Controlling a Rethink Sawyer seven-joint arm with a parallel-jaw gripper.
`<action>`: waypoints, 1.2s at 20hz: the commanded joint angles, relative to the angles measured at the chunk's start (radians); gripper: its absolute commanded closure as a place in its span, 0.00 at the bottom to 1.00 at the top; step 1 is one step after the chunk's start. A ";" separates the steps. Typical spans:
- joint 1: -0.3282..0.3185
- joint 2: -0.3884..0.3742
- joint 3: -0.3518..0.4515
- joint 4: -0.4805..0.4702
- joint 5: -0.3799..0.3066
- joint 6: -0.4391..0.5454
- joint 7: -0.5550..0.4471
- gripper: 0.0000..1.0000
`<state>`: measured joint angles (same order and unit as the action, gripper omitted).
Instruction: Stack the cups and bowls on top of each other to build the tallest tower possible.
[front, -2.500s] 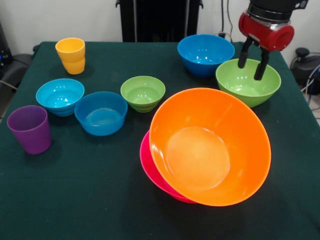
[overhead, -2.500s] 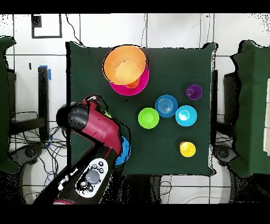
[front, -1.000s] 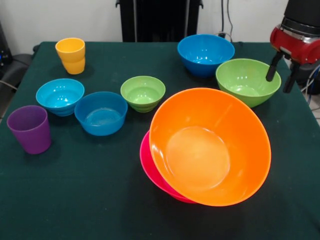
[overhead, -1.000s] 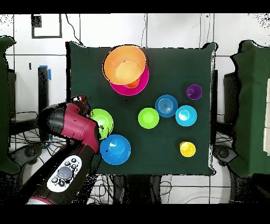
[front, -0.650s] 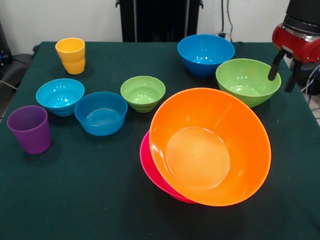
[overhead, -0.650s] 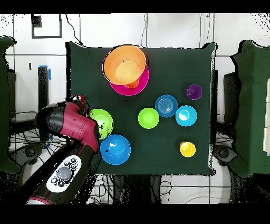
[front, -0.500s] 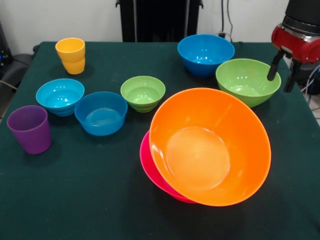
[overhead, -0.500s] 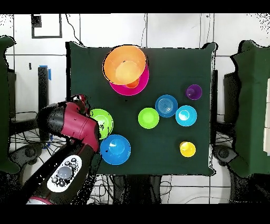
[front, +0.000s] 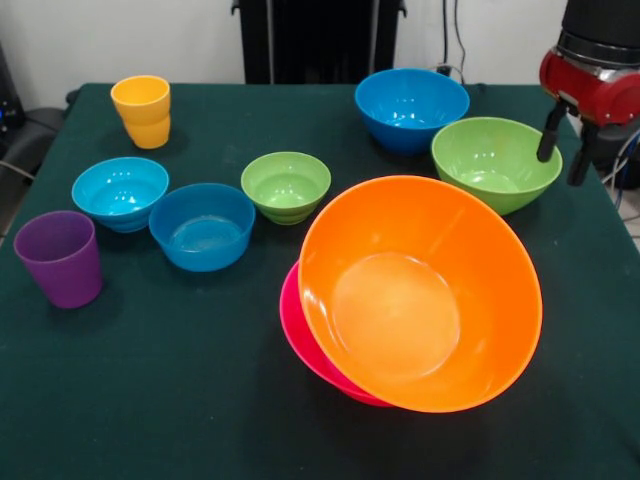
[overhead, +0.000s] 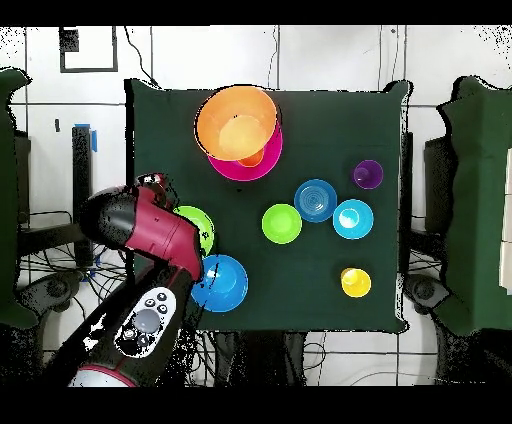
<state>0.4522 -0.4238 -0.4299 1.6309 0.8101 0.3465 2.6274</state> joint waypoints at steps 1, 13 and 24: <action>-0.045 0.009 0.227 0.060 0.006 0.014 0.104 0.00; -0.019 0.059 0.213 0.042 -0.024 -0.037 0.128 0.00; -0.072 -0.013 0.244 0.175 -0.076 -0.097 0.038 0.00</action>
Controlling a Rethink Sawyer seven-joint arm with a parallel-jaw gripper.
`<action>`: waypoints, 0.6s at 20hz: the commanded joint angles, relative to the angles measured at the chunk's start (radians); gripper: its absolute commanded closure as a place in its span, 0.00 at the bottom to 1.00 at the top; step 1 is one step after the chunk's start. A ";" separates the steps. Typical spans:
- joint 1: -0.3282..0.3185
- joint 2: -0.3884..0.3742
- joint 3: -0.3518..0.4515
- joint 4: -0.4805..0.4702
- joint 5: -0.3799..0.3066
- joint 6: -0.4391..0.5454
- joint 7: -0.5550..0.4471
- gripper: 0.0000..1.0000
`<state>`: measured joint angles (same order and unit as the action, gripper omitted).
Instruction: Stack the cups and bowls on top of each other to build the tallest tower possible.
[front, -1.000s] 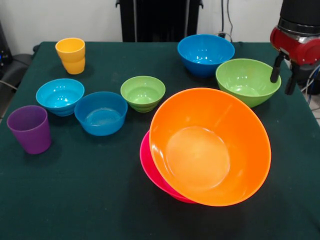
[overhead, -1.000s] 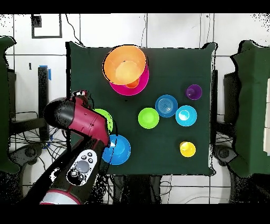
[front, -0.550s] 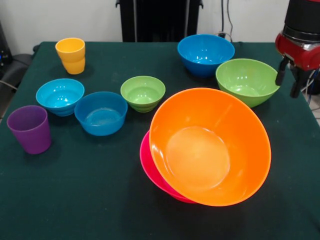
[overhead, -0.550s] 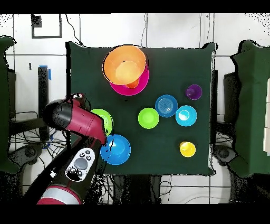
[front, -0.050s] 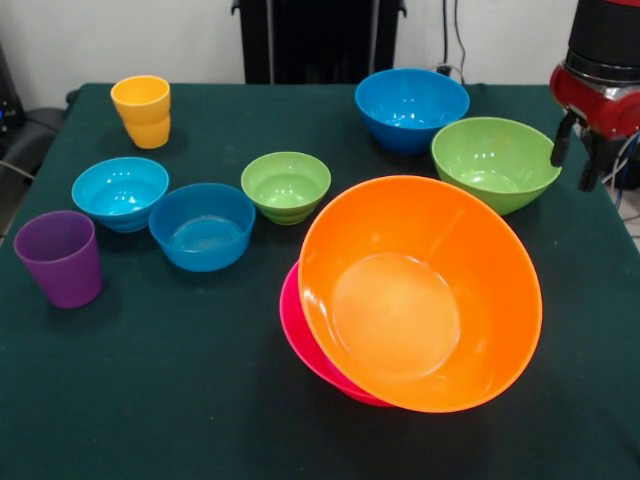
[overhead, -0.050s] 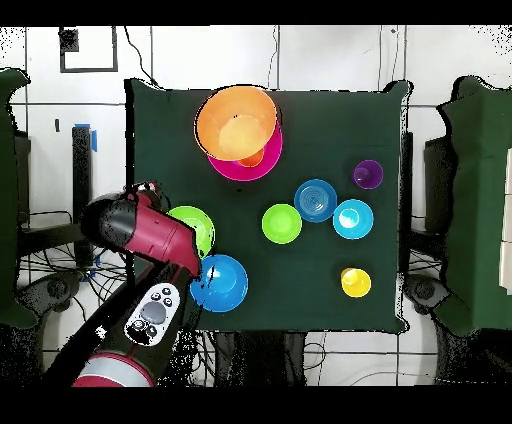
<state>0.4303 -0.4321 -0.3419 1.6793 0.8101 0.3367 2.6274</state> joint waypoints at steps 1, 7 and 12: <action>-0.062 -0.010 0.165 0.137 -0.082 -0.097 0.026 0.00; -0.103 -0.025 0.204 0.186 -0.125 -0.157 0.012 0.00; -0.159 0.037 0.305 0.196 -0.178 -0.331 0.082 0.00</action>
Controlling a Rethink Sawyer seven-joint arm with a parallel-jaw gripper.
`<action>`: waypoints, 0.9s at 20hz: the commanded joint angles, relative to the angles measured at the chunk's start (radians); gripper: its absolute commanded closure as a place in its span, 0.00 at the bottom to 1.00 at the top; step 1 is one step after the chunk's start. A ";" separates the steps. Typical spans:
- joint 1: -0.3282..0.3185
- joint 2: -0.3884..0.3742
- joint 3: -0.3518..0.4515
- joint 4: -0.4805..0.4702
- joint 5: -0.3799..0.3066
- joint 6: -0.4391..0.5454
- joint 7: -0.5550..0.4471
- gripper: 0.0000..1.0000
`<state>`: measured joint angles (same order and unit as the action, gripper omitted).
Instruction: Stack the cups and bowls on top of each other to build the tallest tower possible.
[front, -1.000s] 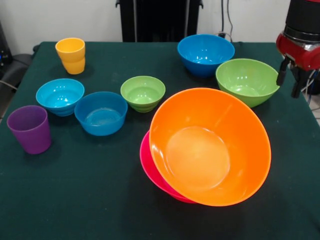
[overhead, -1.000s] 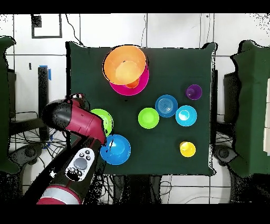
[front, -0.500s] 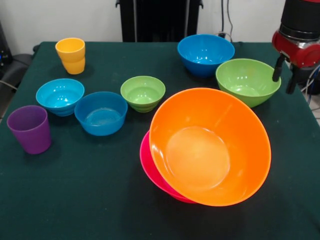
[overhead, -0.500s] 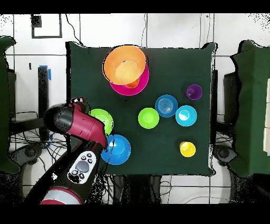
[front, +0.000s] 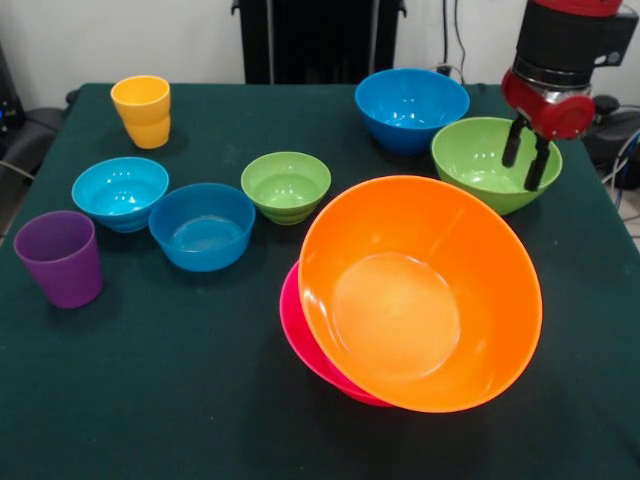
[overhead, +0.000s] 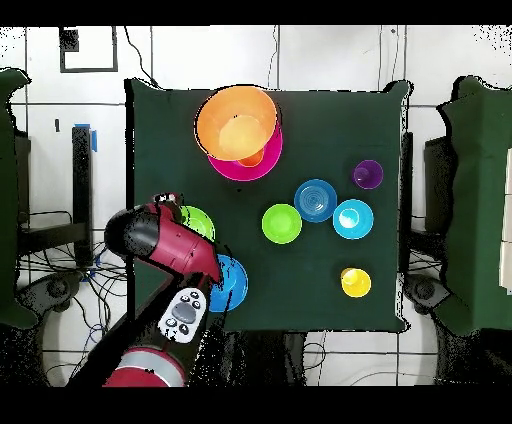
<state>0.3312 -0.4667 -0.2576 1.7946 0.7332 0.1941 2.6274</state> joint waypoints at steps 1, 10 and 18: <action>-0.066 0.093 0.235 0.069 -0.111 -0.220 0.101 0.00; -0.066 0.154 0.274 0.036 -0.119 -0.313 0.155 0.00; -0.063 0.141 0.289 0.048 -0.104 -0.310 0.151 0.00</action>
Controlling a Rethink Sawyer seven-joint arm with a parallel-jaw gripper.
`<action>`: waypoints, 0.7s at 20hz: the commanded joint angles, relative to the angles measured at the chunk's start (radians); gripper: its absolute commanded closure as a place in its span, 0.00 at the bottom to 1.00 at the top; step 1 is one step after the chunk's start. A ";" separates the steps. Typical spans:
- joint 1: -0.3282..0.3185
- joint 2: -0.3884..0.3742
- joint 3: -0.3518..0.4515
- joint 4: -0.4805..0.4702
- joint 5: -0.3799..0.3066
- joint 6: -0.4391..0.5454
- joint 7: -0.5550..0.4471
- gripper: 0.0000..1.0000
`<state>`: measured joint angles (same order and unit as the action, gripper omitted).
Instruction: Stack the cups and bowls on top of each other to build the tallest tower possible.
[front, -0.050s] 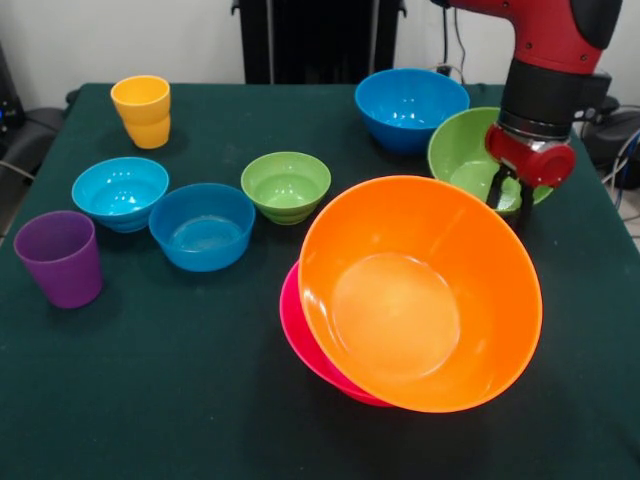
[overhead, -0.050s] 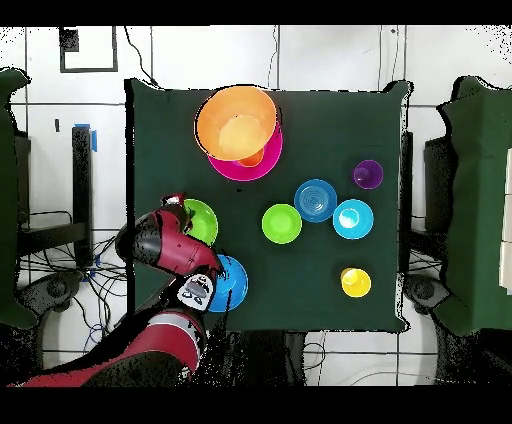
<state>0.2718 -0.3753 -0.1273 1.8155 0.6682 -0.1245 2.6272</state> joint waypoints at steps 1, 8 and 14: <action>0.000 0.048 0.156 0.028 -0.035 0.012 0.151 0.00; 0.037 0.055 0.116 0.017 -0.006 0.029 0.145 1.00; 0.074 0.052 0.065 -0.004 0.027 0.093 0.132 1.00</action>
<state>0.3163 -0.3848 -0.1469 1.8171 0.6681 -0.1195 2.6272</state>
